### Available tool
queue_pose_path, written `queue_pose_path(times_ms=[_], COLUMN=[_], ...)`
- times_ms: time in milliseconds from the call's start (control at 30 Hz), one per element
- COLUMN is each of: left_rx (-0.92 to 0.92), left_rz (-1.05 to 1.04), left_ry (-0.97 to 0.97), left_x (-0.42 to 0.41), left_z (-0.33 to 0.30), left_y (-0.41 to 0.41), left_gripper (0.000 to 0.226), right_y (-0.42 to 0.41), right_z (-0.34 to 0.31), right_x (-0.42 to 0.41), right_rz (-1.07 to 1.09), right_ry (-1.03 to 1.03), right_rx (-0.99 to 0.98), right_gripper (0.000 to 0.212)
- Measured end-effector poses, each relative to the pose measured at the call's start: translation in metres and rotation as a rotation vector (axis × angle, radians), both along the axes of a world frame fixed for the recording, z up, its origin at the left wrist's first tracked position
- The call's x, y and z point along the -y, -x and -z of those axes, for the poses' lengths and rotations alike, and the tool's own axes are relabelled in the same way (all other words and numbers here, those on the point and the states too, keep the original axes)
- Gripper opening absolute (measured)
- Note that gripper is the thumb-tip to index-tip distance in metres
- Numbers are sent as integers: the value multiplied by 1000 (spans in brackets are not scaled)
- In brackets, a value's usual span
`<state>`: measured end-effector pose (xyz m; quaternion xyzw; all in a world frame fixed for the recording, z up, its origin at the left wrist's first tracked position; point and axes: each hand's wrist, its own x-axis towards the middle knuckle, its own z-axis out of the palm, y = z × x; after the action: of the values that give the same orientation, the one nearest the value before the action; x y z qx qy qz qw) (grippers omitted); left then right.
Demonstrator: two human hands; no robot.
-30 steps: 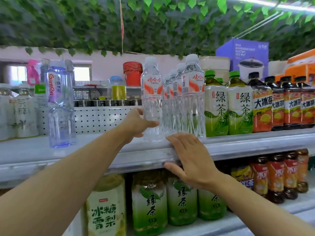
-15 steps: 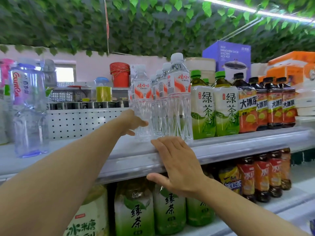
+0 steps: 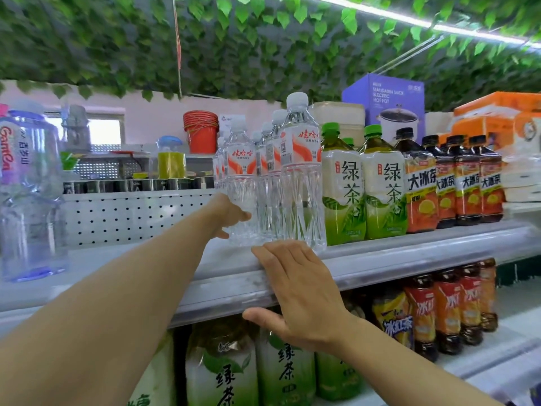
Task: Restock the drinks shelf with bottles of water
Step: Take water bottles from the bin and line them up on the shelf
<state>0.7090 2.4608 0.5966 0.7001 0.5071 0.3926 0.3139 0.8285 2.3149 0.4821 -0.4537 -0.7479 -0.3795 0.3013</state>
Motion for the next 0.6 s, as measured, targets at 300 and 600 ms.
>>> queue_pose_path(times_ms=[300,600], left_rx=[-35,-9], left_rz=[-7,5], left_ry=[-1,-7], left_x=[-2,0], left_z=[-2,0], left_y=[-2,0], left_gripper=[47,50], right_y=[0,0], right_z=[0,0], right_x=[0,0], right_rz=[7,17], right_ry=[9,19], right_rx=[3,4], right_gripper=[71,72])
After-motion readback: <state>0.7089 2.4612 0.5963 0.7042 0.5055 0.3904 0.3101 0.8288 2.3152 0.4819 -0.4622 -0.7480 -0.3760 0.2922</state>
